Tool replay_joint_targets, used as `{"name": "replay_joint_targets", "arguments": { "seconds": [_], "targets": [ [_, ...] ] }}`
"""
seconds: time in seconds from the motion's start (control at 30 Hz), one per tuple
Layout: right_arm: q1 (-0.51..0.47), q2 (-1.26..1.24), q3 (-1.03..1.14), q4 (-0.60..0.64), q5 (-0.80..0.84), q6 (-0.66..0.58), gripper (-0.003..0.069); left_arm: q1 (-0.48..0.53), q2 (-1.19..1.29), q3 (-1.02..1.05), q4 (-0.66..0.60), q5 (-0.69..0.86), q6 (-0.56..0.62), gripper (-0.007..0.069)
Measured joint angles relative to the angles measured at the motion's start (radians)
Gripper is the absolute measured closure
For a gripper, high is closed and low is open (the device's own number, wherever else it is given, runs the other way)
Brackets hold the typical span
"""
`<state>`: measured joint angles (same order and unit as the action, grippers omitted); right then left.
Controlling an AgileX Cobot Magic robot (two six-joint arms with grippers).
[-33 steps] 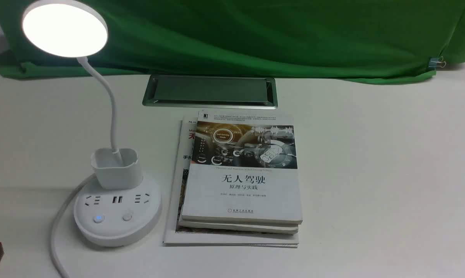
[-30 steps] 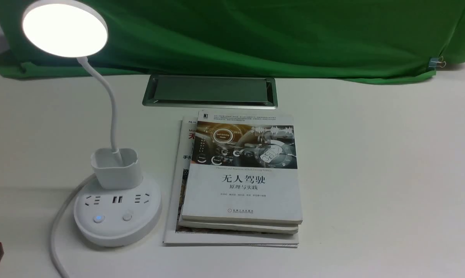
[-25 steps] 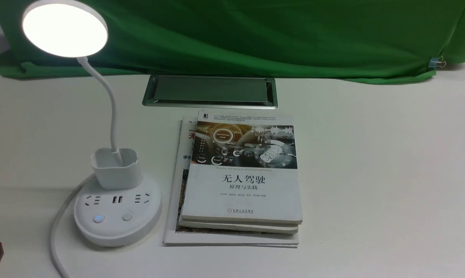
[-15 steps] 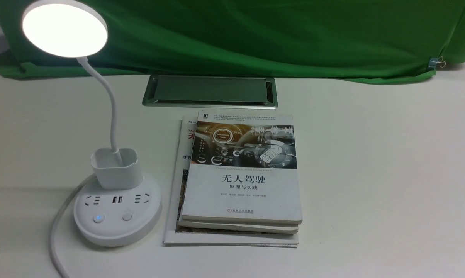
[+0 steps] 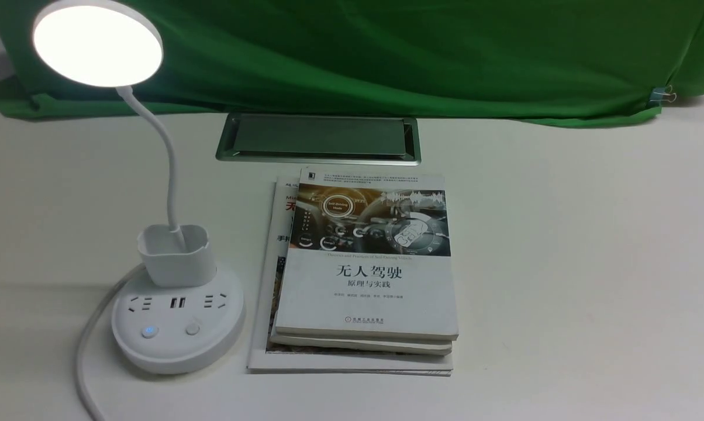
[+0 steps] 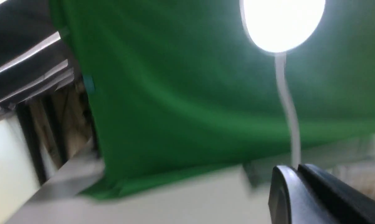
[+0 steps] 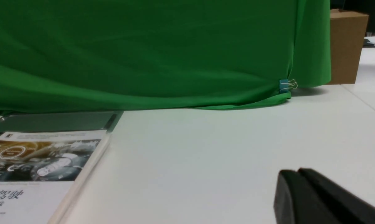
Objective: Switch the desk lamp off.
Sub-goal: Use the left arm to press the button switch on the lamp holder
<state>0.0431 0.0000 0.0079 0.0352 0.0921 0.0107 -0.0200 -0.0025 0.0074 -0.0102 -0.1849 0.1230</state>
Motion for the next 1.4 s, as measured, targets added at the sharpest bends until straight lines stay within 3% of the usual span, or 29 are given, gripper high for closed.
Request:
{"name": "replay_joint_targets", "arguments": {
  "seconds": [0.07,0.17,0.23,0.33,0.47,0.63,0.9,1.17,1.3,1.4],
  "targets": [
    [0.000,0.000,0.000,0.000,0.000,0.000,0.0624,0.000,0.000,0.000,-0.048,-0.125,-0.176,0.0606],
    [0.000,0.000,0.000,0.000,0.001,0.000,0.0624,0.001,0.000,0.000,-0.061,-0.251,-0.276,0.0606],
    [0.000,0.000,0.000,0.000,0.001,0.000,0.0624,0.001,0.010,-0.028,-0.056,-0.240,-0.313,0.0606],
    [0.000,0.000,0.000,0.000,0.001,0.000,0.0624,0.001,0.071,-0.159,-0.010,-0.107,-0.367,0.0606],
    [0.000,0.000,0.000,0.000,0.001,0.000,0.0624,0.001,0.229,-0.406,0.019,0.257,-0.409,0.0606],
    [0.000,0.000,0.000,0.000,0.001,0.000,0.0624,0.001,0.458,-0.538,0.026,0.568,-0.337,0.0606],
    [0.000,0.000,0.000,0.000,0.001,0.000,0.0624,0.001,0.744,-0.552,-0.039,0.591,-0.236,0.0606],
    [0.000,0.000,0.000,0.000,0.001,0.000,0.0624,-0.017,1.089,-0.723,-0.231,0.902,0.139,0.0606],
    [0.000,0.000,0.000,0.000,0.001,0.000,0.0624,-0.112,1.185,-0.788,-0.228,0.935,0.136,0.0606],
    [0.000,0.000,0.000,0.000,0.001,0.000,0.0624,-0.248,1.277,-0.842,-0.076,0.948,-0.004,0.0606]
  ]
}}
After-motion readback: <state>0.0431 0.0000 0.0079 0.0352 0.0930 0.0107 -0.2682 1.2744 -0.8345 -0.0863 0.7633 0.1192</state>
